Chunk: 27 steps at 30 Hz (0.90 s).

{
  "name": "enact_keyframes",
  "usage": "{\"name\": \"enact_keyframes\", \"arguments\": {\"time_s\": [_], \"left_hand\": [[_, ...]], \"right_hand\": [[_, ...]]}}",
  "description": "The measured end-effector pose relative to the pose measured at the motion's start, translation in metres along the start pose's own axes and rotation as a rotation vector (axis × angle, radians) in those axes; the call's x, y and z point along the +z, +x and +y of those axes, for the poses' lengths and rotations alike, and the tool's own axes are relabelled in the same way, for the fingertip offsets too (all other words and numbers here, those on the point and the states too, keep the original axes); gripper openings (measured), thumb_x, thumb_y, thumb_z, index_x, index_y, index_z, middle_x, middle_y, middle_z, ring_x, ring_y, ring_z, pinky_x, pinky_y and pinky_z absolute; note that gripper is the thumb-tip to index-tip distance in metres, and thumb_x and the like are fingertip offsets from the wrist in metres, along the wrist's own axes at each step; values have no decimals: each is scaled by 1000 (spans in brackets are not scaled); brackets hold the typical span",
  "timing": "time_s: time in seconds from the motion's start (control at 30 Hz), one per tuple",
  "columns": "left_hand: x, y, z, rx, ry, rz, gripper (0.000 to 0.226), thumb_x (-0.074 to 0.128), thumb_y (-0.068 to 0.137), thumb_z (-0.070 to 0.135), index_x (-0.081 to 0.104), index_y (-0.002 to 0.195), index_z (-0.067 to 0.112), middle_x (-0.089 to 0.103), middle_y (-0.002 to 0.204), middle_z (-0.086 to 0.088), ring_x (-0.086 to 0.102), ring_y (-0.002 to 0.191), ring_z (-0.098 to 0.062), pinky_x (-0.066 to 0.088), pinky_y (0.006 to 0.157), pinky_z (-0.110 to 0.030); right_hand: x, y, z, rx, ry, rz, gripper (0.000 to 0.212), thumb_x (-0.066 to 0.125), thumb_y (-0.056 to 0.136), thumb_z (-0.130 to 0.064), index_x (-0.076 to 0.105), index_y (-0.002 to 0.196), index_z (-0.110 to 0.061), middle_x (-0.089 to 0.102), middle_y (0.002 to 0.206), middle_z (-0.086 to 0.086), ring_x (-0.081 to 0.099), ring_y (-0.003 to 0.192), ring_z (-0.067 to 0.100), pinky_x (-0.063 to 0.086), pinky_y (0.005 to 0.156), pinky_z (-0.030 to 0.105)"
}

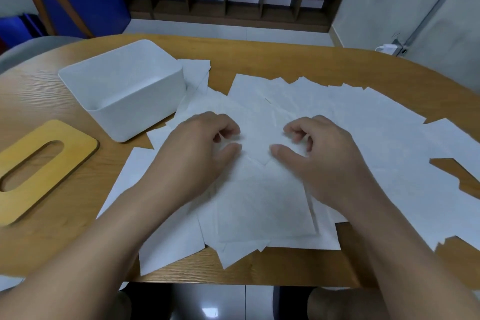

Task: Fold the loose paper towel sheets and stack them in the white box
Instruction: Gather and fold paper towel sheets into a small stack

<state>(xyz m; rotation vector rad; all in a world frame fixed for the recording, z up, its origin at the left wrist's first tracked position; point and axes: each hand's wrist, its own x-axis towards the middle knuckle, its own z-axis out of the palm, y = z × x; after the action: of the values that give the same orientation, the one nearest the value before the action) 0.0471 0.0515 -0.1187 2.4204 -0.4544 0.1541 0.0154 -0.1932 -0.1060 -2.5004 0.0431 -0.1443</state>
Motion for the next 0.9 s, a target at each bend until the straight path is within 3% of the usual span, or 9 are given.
{"name": "enact_keyframes", "arguments": {"time_s": [0.2, 0.37, 0.47, 0.57, 0.67, 0.73, 0.8, 0.83, 0.9], "left_hand": [[21, 27, -8, 18, 55, 23, 30, 76, 100, 28, 73, 130, 28, 70, 130, 10, 60, 121, -16, 46, 95, -31], [32, 31, -3, 10, 82, -8, 31, 76, 98, 30, 73, 130, 28, 71, 126, 8, 60, 117, -18, 49, 93, -33], [31, 31, -3, -5, 68, -4, 35, 77, 97, 31, 72, 131, 28, 71, 125, 8, 61, 116, -18, 52, 95, -37], [29, 31, -4, -47, 22, -8, 52, 80, 95, 30, 64, 145, 30, 66, 135, 8, 60, 120, -17, 53, 100, -36], [25, 28, -4, -20, -13, 52, 71, 80, 94, 26, 50, 158, 34, 51, 156, 6, 48, 139, -20, 49, 114, -42], [17, 27, -1, 18, 13, 95, 76, 77, 97, 25, 42, 163, 36, 36, 169, 7, 33, 155, -20, 36, 125, -43], [7, 25, 4, 63, 33, 121, 67, 72, 101, 27, 44, 161, 38, 35, 171, 10, 28, 159, -17, 28, 127, -42], [3, 24, 6, 79, 19, 132, 56, 69, 103, 29, 51, 155, 38, 43, 165, 13, 33, 155, -13, 30, 125, -41], [-7, 20, 11, 82, -64, 146, 33, 66, 107, 31, 63, 139, 37, 62, 141, 21, 49, 131, 0, 42, 112, -31]], "right_hand": [[28, 31, 1, 21, -94, 64, 44, 72, 99, -52, 71, 130, -21, 59, 118, -2, 61, 111, 19, 50, 95, 35], [43, 37, 3, 20, -112, 56, 30, 74, 101, -41, 73, 123, -21, 59, 120, 1, 60, 111, 22, 53, 101, 43], [45, 38, 2, 5, -35, 69, 16, 78, 98, -31, 70, 110, -24, 59, 112, -4, 59, 107, 19, 52, 95, 37], [43, 38, 2, -16, 44, 92, 13, 78, 95, -22, 67, 101, -26, 62, 102, -10, 60, 96, 13, 50, 85, 32], [35, 34, -4, -32, 195, 99, 12, 76, 97, -16, 68, 94, -25, 68, 87, -11, 63, 82, 8, 48, 71, 19], [26, 27, -10, -61, 330, 75, 15, 75, 98, -13, 69, 92, -25, 71, 84, -7, 66, 77, 10, 48, 64, 18], [13, 18, -16, -116, 406, 59, 14, 75, 100, -12, 70, 94, -24, 72, 85, -3, 65, 72, 22, 50, 61, 31], [6, 13, -18, -129, 446, 59, 13, 74, 101, -12, 71, 96, -23, 73, 85, -1, 66, 72, 28, 51, 62, 38], [-9, 4, -20, -113, 564, 60, 11, 75, 102, -10, 74, 102, -22, 76, 88, 0, 72, 75, 27, 57, 66, 42]]}}
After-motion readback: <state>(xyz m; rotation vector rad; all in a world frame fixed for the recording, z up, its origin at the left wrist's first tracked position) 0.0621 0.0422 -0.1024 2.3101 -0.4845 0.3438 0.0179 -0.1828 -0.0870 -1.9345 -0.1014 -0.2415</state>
